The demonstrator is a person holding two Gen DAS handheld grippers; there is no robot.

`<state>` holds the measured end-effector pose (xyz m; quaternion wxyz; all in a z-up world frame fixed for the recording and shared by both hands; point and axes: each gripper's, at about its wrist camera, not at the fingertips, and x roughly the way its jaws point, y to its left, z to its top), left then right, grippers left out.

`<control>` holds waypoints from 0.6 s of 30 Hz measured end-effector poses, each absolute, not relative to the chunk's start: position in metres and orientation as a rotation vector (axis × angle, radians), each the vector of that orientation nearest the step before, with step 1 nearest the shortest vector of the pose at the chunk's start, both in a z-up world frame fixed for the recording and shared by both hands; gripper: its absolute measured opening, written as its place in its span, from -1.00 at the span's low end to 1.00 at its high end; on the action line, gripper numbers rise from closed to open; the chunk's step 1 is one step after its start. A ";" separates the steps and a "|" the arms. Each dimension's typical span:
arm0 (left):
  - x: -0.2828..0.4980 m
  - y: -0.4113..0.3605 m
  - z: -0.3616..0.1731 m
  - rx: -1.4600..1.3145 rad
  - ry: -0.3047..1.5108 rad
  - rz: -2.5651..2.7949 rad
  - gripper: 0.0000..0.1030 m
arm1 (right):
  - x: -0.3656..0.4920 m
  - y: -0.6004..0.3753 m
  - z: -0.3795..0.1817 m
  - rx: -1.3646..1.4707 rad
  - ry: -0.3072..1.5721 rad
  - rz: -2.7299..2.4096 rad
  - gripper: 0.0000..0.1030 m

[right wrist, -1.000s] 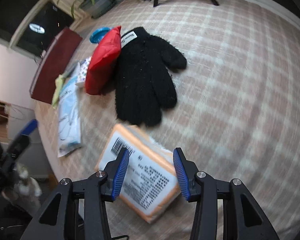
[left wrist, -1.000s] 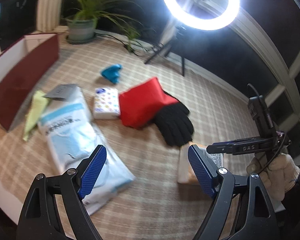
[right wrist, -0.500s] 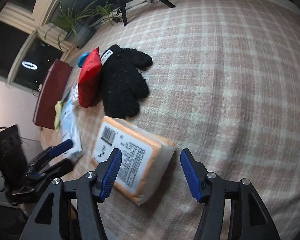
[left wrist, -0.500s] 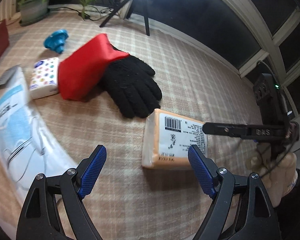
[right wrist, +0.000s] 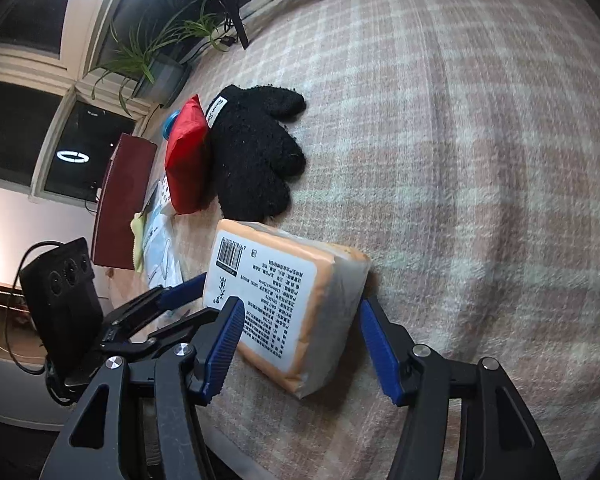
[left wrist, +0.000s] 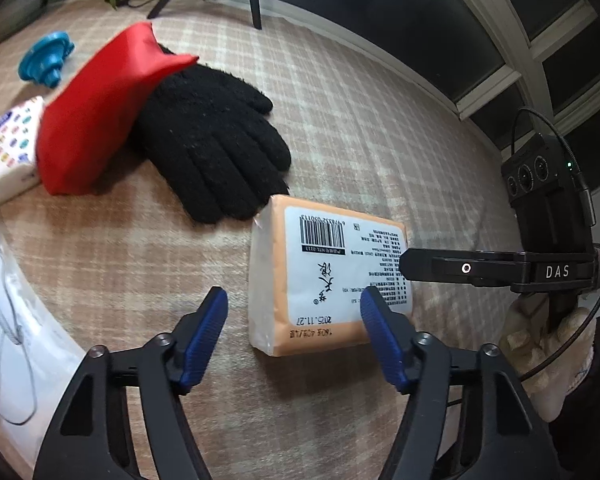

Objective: Organize soft objects
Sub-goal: 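Close the right gripper on the tan parcel and lift it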

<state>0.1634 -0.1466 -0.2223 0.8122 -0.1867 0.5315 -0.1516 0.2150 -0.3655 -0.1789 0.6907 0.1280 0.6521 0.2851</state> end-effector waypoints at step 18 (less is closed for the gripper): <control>0.146 -0.148 -0.211 -0.379 1.082 -0.376 -0.10 | 0.197 -0.337 -0.164 0.232 1.430 0.610 -0.21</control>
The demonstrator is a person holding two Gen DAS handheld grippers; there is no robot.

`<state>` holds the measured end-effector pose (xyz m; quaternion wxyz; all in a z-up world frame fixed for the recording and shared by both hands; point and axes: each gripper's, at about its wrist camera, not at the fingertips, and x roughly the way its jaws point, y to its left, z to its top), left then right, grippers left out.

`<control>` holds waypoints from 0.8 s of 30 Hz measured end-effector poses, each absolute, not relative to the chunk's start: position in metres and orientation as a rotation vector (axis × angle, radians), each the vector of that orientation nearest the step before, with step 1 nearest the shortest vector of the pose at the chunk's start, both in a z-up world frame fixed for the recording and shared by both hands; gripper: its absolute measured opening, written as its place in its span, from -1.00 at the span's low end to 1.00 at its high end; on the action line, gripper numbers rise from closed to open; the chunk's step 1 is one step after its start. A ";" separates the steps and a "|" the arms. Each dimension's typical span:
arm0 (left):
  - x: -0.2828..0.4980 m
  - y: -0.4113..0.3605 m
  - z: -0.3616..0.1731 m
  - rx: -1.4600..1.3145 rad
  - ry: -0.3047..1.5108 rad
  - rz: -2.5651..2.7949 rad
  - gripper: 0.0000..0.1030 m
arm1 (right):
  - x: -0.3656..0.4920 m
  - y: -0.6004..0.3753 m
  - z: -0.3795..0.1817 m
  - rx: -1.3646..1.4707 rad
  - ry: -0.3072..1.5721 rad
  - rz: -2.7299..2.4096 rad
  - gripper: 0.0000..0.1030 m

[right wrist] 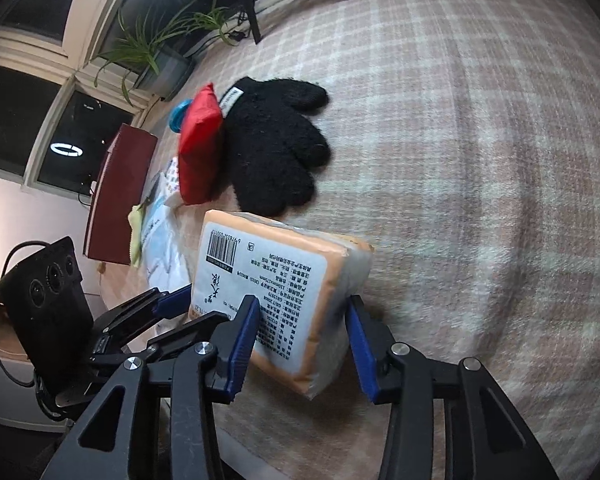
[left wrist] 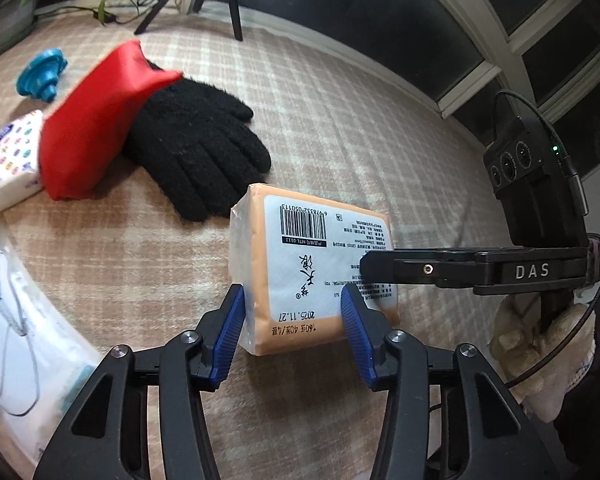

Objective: Organize soft objects
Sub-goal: 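Close the right gripper on the tan parcel and lift it, then carry the tan parcel into the shoebox and open the right gripper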

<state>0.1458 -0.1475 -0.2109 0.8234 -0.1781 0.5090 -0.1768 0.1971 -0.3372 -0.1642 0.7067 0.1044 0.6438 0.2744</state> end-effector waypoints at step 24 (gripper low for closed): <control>0.069 0.038 -0.116 -0.406 0.806 -0.180 -0.10 | 0.169 -0.093 -0.083 0.081 1.294 0.858 -0.21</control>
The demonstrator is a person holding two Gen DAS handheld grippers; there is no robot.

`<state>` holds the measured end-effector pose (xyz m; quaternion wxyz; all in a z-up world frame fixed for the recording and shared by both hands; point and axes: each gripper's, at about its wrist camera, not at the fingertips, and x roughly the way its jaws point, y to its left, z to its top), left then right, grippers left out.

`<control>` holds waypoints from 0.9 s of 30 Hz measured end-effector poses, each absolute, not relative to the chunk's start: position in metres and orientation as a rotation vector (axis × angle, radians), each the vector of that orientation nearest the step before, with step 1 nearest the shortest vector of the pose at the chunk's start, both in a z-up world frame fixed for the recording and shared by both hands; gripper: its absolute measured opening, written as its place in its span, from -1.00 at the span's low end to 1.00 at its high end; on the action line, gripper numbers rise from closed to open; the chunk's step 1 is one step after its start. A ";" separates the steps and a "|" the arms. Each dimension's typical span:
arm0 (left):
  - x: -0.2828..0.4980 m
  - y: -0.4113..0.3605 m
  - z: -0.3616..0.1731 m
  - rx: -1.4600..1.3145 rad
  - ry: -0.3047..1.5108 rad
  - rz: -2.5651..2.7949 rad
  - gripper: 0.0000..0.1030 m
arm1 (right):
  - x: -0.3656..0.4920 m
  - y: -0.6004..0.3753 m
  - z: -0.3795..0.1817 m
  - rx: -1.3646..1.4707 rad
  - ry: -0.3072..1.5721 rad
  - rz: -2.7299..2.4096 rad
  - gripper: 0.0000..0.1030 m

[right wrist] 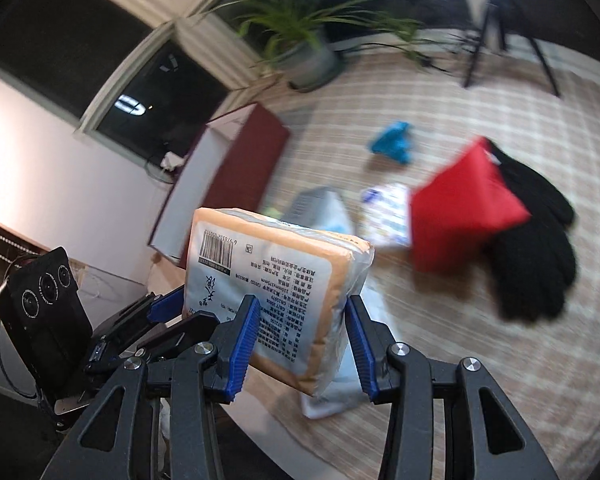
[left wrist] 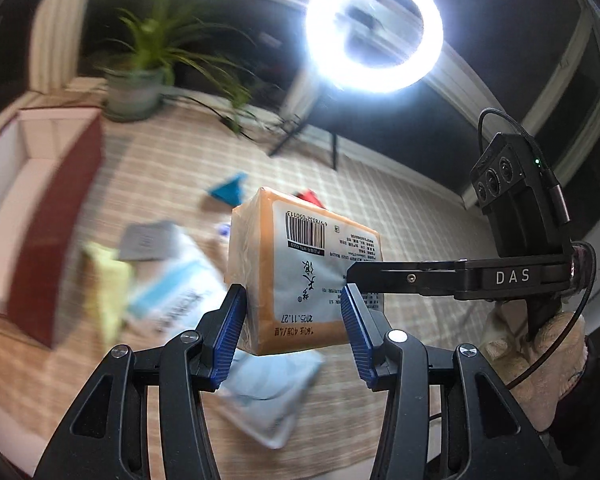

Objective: Organize soft objects
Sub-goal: 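Carry the tan parcel into the shoebox and open the right gripper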

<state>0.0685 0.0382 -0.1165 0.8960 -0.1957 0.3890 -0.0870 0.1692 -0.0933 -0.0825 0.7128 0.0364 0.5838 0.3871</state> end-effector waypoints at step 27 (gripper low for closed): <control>0.016 0.275 -0.122 -0.513 0.723 0.138 -0.10 | 0.169 0.196 -0.105 -0.121 1.286 1.061 -0.21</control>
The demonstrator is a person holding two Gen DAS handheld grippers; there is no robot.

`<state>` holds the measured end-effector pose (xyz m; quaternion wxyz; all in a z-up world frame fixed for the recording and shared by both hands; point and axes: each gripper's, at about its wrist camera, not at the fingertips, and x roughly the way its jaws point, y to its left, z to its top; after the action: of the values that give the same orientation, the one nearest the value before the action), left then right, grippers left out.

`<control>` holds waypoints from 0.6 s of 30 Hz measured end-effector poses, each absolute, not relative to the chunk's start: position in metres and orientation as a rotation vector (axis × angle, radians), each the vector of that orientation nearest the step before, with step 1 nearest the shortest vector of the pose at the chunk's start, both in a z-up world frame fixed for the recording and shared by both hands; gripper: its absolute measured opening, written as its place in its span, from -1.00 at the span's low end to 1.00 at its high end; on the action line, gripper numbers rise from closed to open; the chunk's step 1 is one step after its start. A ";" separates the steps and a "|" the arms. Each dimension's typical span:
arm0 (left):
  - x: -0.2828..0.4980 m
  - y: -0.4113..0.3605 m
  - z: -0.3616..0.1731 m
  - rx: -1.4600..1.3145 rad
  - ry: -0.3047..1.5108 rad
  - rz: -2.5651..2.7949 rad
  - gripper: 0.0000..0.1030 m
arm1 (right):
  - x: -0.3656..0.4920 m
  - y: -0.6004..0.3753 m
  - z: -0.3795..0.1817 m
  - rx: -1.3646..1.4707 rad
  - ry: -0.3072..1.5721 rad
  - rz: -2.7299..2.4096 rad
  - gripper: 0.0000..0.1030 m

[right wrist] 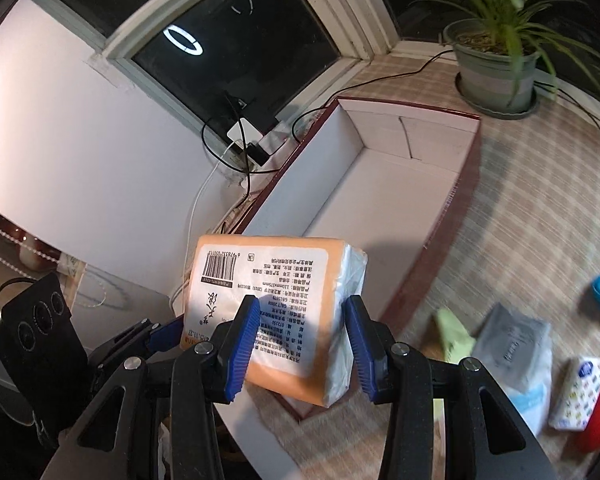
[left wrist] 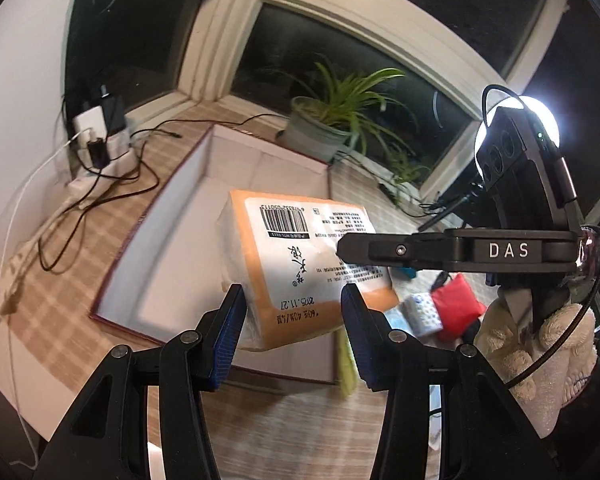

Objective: Organize soft objects
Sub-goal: 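Carry the tan parcel into the shoebox and open the right gripper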

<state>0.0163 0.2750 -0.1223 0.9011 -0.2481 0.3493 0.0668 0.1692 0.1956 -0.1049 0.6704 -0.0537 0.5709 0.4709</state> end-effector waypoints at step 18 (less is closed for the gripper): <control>0.032 0.309 -0.161 -0.570 0.806 0.167 -0.10 | 0.188 0.242 -0.148 -0.227 1.339 1.004 -0.20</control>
<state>0.0324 0.3093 -0.1611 0.8773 -0.2732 0.3865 0.0798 0.1879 0.2417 -0.1477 0.6644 -0.1006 0.5926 0.4443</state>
